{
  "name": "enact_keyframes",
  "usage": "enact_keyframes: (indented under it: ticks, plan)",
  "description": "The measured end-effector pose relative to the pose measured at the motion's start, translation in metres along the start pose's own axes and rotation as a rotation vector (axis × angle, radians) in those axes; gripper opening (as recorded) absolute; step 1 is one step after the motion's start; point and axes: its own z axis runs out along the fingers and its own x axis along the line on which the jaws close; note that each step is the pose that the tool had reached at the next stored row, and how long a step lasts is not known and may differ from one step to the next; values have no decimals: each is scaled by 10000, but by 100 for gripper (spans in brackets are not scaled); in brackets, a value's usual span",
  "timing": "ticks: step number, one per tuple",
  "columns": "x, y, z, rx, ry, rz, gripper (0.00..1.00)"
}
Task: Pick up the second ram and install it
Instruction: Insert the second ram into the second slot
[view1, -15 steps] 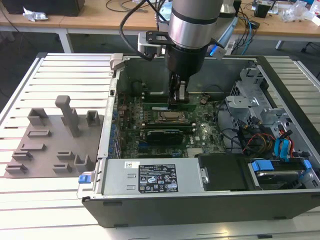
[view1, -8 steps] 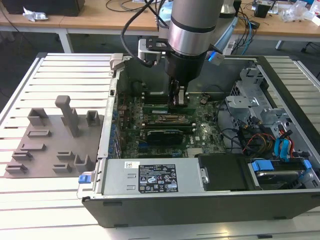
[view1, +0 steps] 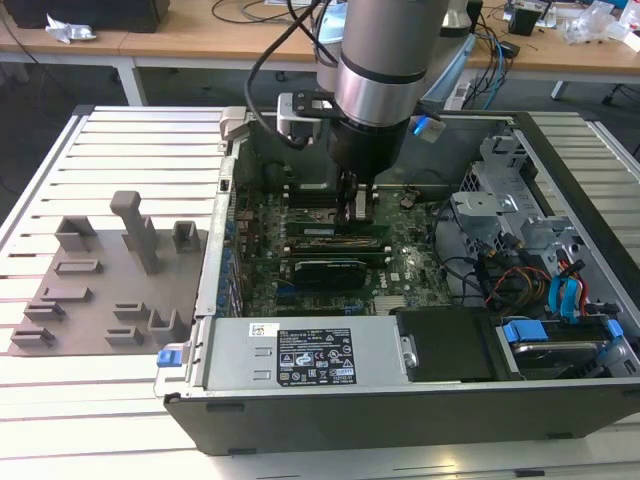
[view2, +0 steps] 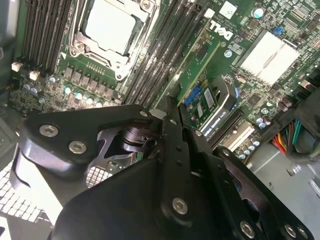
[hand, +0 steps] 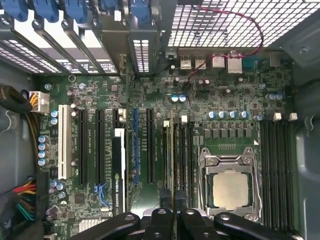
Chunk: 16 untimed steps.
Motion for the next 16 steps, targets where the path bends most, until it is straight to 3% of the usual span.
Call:
enact_keyframes:
  ticks: [7,12,16]
  plan:
    - [-117,-68,153,0,-1,-2,13]
    - [-150,-115,359,-5,21,-157,13]
    - [-183,-119,446,-7,27,-189,13]
